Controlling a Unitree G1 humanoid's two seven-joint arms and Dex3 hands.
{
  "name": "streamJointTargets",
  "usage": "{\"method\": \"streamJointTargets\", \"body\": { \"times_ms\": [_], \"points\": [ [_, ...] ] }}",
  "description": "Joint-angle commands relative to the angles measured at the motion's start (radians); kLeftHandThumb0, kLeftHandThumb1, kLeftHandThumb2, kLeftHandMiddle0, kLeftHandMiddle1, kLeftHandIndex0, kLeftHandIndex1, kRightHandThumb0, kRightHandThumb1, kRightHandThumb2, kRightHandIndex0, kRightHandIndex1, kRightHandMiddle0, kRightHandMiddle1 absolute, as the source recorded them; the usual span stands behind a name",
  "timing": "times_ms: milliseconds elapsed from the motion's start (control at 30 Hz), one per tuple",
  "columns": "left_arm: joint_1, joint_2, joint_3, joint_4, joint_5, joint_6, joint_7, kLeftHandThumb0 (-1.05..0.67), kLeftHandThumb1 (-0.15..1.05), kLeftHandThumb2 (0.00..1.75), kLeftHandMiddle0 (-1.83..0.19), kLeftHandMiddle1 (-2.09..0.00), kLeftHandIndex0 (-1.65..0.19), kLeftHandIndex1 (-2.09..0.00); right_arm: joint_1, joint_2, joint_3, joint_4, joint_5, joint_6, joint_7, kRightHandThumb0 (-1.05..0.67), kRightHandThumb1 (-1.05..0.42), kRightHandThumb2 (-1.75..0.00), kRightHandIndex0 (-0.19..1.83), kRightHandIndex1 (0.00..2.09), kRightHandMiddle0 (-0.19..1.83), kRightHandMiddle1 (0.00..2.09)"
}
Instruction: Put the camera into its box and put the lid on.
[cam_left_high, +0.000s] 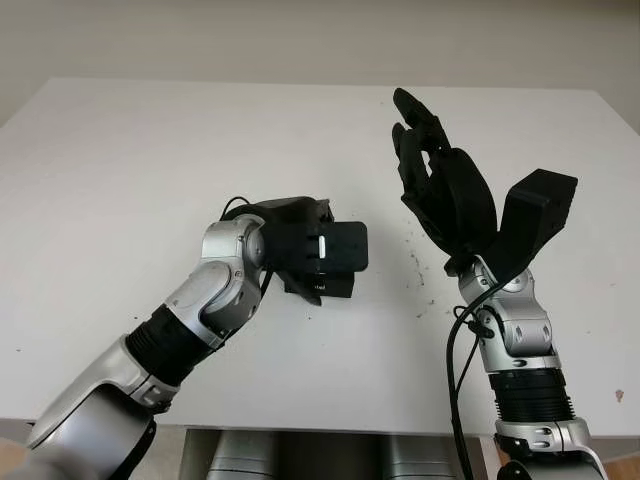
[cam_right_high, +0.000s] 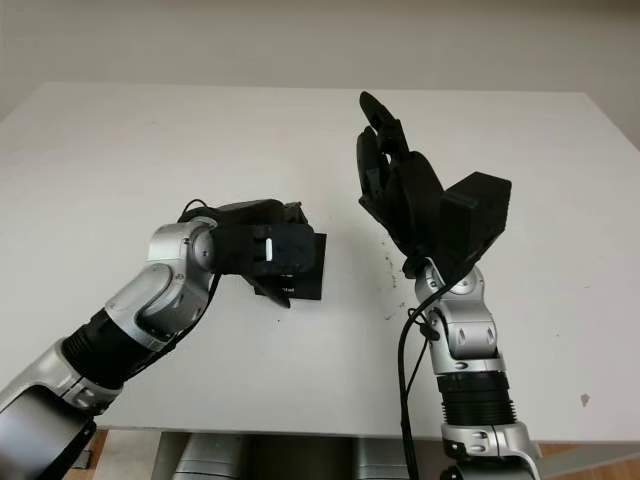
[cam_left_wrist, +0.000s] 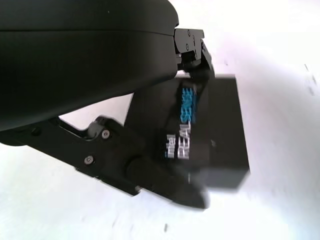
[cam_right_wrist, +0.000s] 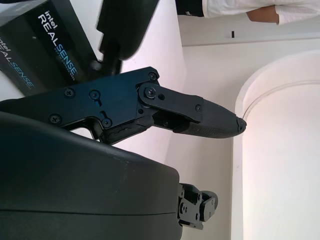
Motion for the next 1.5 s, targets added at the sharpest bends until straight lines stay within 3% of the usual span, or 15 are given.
{"method": "streamJointTargets", "body": {
  "times_ms": [0,167,367,500,667,867,1000,1200,1467],
  "points": [
    [0.042,0.032,0.007,-0.017,-0.008,-0.02,-0.023,-0.96,1.05,0.39,0.19,-0.02,0.19,-0.01,0.005,-0.006,-0.007,-0.018,0.003,0.003,0.002,-0.66,-1.05,-0.65,-0.12,0.06,-0.19,0.43],
    [0.074,0.09,0.071,-0.084,-0.073,-0.064,-0.097,-1.01,1.05,0.65,0.19,0.0,0.19,0.0,0.009,-0.012,-0.012,-0.019,0.006,0.005,0.007,-0.67,-1.05,-0.63,-0.12,0.06,-0.19,0.44],
    [0.116,0.151,0.147,-0.183,-0.138,-0.074,-0.144,-1.01,1.05,0.72,0.19,0.0,0.19,0.0,0.014,-0.026,-0.016,-0.016,0.006,-0.002,0.021,-0.66,-1.05,-0.64,-0.12,0.06,-0.19,0.44],
    [0.161,0.168,0.215,-0.229,-0.177,-0.088,-0.101,-0.98,1.05,0.72,0.19,0.0,0.19,0.0,0.011,-0.04,-0.023,-0.006,0.006,0.0,0.032,-0.68,-1.05,-0.63,-0.12,0.06,-0.19,0.43],
    [0.239,0.12,0.363,-0.267,-0.249,-0.041,0.041,-0.9,1.05,0.69,0.19,0.0,0.19,0.0,0.008,-0.064,-0.029,0.005,0.005,-0.007,0.057,-0.65,-1.05,-0.66,-0.14,0.05,-0.19,0.37],
    [0.28,0.025,0.518,-0.119,-0.31,-0.117,0.371,-0.88,1.05,0.67,0.19,0.0,0.19,0.0,-0.001,-0.06,-0.043,0.02,0.006,-0.005,0.042,-0.65,-1.05,-0.67,-0.15,0.04,-0.19,0.24],
    [0.277,-0.051,0.642,0.021,-0.426,-0.283,0.576,-0.83,1.05,0.66,0.19,0.0,0.19,0.0,-0.003,-0.058,-0.041,0.031,0.005,-0.005,0.034,-0.66,-1.05,-0.69,-0.18,0.03,-0.19,0.16],
    [0.267,-0.1,0.758,0.204,-0.629,-0.509,0.65,-0.84,1.05,0.63,0.19,0.0,0.19,0.0,0.007,-0.043,-0.035,0.039,-0.004,0.007,0.002,-0.73,-1.05,-0.7,-0.19,0.0,-0.19,0.01],
    [0.288,-0.143,0.824,0.282,-0.767,-0.71,0.691,-0.82,1.05,0.62,0.19,0.0,0.19,0.0,0.006,-0.021,-0.04,0.081,0.001,-0.023,-0.012,-0.72,-1.05,-0.72,-0.19,0.0,-0.19,0.0]
  ]
}}
